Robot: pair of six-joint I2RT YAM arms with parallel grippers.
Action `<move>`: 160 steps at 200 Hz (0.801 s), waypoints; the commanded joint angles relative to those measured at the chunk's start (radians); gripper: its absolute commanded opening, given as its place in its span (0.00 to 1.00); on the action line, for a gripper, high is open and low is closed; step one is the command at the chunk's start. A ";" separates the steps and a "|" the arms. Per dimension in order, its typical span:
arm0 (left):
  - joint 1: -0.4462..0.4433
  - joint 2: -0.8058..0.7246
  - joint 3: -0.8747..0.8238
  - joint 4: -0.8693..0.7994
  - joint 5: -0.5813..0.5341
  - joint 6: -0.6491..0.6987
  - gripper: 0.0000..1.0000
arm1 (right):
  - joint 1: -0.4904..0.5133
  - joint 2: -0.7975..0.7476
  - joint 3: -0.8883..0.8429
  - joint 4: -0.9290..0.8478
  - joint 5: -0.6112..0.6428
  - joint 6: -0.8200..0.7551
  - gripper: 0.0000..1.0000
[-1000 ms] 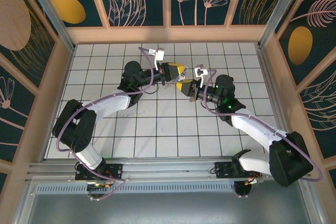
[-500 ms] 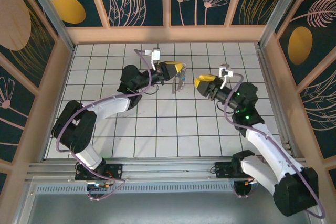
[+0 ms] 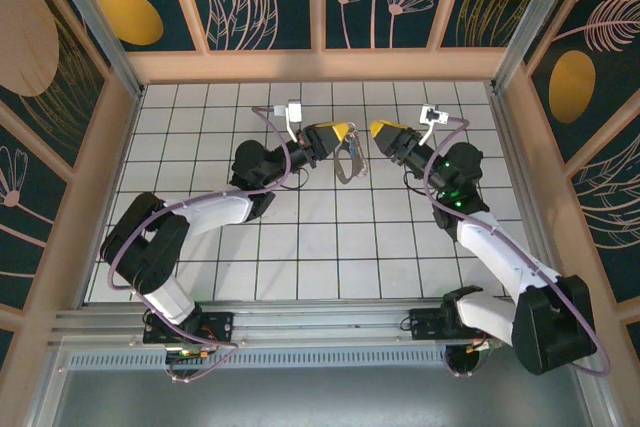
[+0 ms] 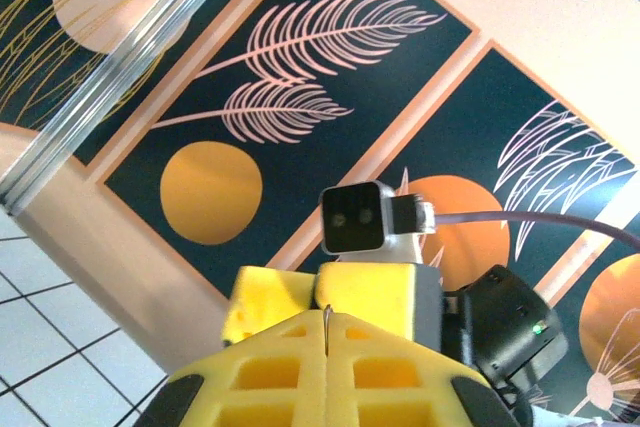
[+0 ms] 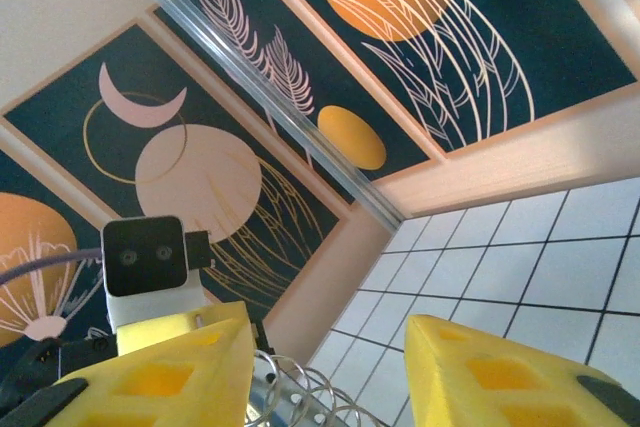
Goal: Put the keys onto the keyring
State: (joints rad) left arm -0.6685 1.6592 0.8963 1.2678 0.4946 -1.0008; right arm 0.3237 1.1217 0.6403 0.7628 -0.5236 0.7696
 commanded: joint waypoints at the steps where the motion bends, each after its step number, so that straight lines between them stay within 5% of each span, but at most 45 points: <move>1: -0.008 0.018 0.001 0.100 -0.040 -0.033 0.00 | 0.015 0.015 0.045 0.137 -0.018 0.070 0.43; 122: -0.022 0.042 0.027 0.096 -0.045 -0.030 0.00 | 0.090 0.069 0.058 0.155 -0.029 0.051 0.40; 160: -0.022 0.042 0.030 0.092 -0.044 -0.025 0.00 | 0.101 0.072 0.052 0.150 -0.038 0.042 0.31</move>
State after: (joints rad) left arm -0.6865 1.6981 0.8963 1.2911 0.4591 -1.0241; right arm 0.4141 1.1885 0.6678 0.8650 -0.5350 0.8200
